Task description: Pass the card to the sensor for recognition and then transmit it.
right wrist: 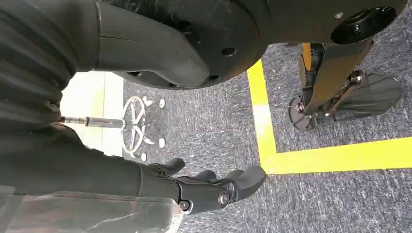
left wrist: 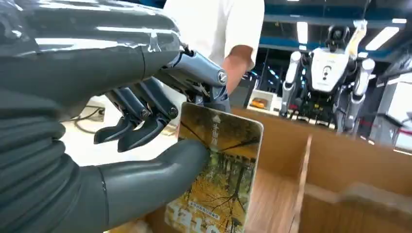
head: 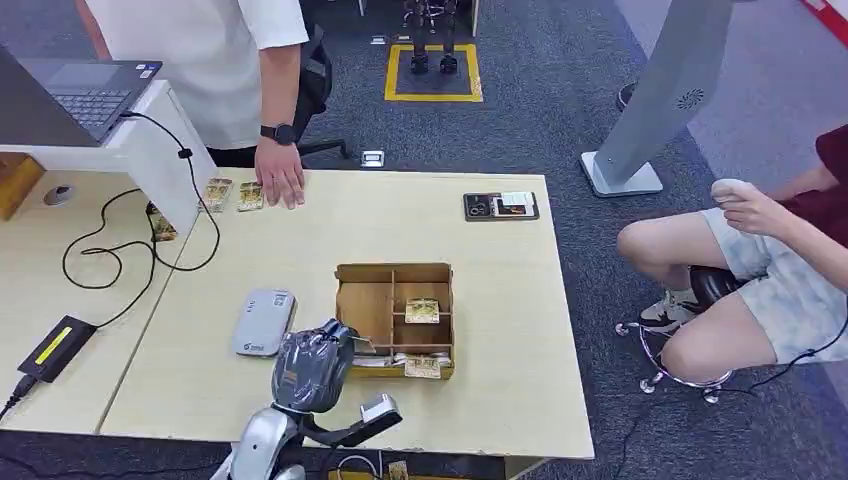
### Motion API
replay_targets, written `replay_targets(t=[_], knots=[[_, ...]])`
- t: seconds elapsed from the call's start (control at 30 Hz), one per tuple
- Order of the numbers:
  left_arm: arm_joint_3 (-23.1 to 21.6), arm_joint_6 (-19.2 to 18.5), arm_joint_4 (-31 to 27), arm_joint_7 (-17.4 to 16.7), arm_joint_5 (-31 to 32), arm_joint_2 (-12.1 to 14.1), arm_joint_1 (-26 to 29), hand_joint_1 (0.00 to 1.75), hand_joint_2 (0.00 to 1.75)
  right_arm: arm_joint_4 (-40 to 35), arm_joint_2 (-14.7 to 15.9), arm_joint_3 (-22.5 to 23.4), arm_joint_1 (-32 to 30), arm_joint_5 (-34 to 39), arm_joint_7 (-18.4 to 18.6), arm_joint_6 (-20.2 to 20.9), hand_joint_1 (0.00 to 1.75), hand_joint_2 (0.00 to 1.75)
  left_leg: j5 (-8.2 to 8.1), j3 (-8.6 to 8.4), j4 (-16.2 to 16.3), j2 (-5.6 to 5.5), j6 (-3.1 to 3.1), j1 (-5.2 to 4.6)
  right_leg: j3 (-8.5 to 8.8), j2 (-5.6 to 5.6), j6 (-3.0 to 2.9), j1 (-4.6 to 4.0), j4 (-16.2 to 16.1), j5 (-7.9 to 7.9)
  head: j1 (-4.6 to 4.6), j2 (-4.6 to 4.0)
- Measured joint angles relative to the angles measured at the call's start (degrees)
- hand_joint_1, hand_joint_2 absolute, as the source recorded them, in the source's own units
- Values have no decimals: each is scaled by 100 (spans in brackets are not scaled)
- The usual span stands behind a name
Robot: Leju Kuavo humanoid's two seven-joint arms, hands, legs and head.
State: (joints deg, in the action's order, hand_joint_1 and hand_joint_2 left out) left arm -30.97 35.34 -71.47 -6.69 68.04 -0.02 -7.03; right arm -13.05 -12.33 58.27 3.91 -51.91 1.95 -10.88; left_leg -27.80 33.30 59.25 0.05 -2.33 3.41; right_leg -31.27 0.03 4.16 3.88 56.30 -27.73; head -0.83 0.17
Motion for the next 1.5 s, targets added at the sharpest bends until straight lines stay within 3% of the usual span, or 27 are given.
replay_targets(t=[0.3, 0.93, 1.23, 1.5], knots=[[46, -129, -334, 92, -367, 4, -393, 175, 175, 0, 0, -61, 1, -24, 26, -4, 0, 175, 3, 0, 0, 0, 2, 0, 0, 0, 1, 0, 0, 2, -2, 0], [138, -299, -367, 92, -774, 83, -1157, 175, 175, 0, 0, -203, 4, -114, 66, 7, 0, 175, 3, 1, 0, -1, 2, 0, 0, 1, 1, 0, 1, 3, -2, 0], [363, -361, -94, -35, -1038, 90, -1810, 175, 175, 0, 0, -286, 43, -138, 166, 20, 0, 175, 9, 1, 0, 0, 0, 0, -1, 2, -2, 0, 2, 6, -2, 0], [636, -361, 393, 2, -1892, -79, -2315, 175, 175, 0, 0, -348, 90, -129, 223, 20, 0, 175, 12, 1, 1, 0, 2, 0, -1, 4, 2, 0, 2, 11, 0, 0]])
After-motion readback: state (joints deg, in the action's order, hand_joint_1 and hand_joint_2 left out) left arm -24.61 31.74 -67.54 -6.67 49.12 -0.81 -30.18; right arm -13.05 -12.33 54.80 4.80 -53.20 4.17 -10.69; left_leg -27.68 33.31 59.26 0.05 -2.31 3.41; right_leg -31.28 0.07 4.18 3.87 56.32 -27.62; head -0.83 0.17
